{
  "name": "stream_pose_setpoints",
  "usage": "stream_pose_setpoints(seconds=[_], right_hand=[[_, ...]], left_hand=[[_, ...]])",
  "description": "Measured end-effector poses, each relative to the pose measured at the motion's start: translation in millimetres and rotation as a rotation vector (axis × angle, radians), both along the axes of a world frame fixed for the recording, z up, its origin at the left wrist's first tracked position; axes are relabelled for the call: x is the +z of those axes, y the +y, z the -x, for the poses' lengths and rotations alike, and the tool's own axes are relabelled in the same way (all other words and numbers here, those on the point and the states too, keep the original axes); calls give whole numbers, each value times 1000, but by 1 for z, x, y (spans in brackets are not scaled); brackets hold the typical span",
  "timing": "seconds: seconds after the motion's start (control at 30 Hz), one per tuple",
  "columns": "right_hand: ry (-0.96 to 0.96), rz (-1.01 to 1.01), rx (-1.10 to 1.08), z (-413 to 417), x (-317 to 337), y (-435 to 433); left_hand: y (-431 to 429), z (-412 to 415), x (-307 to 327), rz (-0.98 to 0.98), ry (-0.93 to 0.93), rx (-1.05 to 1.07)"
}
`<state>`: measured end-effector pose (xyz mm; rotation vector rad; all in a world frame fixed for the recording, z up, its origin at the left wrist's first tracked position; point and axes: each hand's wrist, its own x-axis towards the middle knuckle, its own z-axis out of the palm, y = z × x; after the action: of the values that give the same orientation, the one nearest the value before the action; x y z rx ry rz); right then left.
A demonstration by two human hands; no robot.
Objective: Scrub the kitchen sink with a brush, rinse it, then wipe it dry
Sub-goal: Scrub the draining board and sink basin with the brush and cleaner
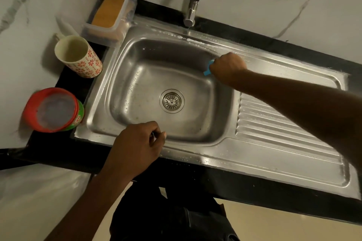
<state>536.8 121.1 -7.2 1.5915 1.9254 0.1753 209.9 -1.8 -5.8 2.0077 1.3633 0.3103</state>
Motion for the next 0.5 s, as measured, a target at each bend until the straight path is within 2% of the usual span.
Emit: stream_pose_setpoints(seconds=[0.13,0.2,0.3,0.4,0.5], right_hand=[[96,112,-111,-16,-30,-20],[83,116,-102,-16,-36,-18],[-10,-25,-37,-7,-12,-5],[-29,-70,-76,-9,11,-1],[-20,-78,-105,-6,3,3]], left_hand=[[-3,-5,3,21,-20,6],[-5,-7,3,27,-26,13],[-6,-10,1,48,-33,14],[-7,-12,-3,45,-21,13],[-7,-12,-7,48,-24,24]])
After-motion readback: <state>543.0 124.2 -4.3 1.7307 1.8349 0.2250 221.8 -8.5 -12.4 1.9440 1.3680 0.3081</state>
